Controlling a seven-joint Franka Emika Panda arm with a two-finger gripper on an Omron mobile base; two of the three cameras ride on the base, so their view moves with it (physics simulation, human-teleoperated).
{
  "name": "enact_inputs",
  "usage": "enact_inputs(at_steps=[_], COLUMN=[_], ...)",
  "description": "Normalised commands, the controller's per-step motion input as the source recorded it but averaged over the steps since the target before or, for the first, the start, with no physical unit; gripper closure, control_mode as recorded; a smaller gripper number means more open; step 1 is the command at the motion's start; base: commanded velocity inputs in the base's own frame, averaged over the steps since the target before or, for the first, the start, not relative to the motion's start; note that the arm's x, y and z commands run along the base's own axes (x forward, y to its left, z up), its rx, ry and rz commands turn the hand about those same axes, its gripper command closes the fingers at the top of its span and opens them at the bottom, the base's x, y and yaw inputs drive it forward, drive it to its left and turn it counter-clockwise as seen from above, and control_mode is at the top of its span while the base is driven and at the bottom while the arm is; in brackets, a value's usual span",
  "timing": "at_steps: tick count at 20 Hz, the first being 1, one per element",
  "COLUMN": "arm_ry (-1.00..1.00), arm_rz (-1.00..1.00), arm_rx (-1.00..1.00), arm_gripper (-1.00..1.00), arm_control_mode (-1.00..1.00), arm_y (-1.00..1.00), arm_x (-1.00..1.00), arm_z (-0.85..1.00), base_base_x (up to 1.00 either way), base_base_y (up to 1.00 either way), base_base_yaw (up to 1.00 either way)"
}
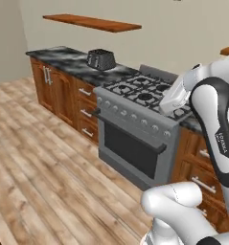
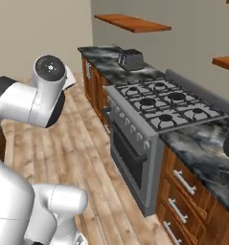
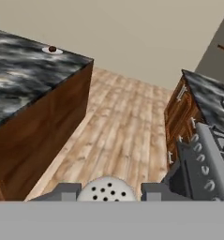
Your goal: Retrieve the shaker from the cabinet and place it next the steak on a plate on the dining table.
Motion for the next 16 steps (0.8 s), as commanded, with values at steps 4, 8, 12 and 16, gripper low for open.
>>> enact_inputs(at_steps=[4, 8, 12, 16], arm_ry=[0.00, 0.00, 0.00, 0.00], arm_rz=[0.00, 0.00, 0.00, 0.00], arm_rx=[0.00, 0.00, 0.00, 0.00], arm_gripper=[1.00, 1.00, 1.00, 1.00], arm_control_mode=[1.00, 1.00, 1.00, 1.00], arm_y=[0.00, 0.00, 0.00, 0.00], arm_x=[0.00, 0.00, 0.00, 0.00], arm_z=[0.00, 0.00, 0.00, 0.00], base_base_x=[0.00, 0.00, 0.24, 0.86], base_base_y=[0.26, 0.20, 0.16, 0.00], base_base_yaw=[0.49, 0.49, 0.45, 0.36])
